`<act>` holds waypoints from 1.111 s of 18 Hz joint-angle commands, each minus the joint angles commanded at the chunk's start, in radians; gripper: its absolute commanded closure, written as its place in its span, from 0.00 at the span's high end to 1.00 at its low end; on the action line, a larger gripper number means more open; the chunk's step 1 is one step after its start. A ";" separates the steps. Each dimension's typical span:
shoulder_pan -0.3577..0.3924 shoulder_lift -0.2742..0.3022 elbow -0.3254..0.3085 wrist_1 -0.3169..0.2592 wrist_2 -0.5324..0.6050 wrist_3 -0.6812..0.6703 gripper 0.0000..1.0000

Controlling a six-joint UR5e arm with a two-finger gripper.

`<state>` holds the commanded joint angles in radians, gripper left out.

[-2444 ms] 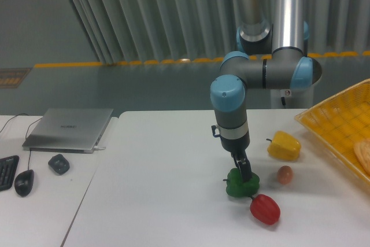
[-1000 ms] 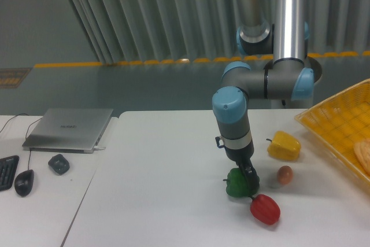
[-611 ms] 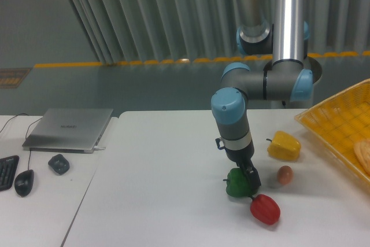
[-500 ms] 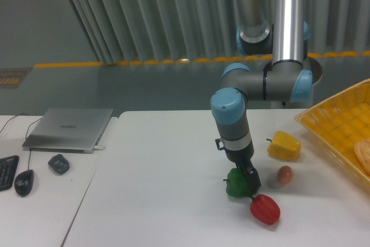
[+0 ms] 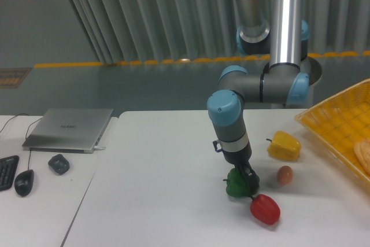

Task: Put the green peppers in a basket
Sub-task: 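Close the gripper around the green pepper's top, then lift the green pepper and carry it over the yellow basket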

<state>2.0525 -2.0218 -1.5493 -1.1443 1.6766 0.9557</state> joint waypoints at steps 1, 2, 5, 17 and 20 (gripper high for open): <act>0.002 0.003 0.000 -0.002 0.002 -0.002 0.40; 0.002 0.005 0.000 -0.002 0.003 -0.002 0.33; 0.011 0.024 0.000 -0.012 0.002 -0.002 0.32; 0.141 0.181 0.012 -0.186 -0.003 0.014 0.26; 0.195 0.222 0.015 -0.219 -0.002 0.107 0.26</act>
<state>2.2471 -1.7995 -1.5340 -1.3635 1.6751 1.0626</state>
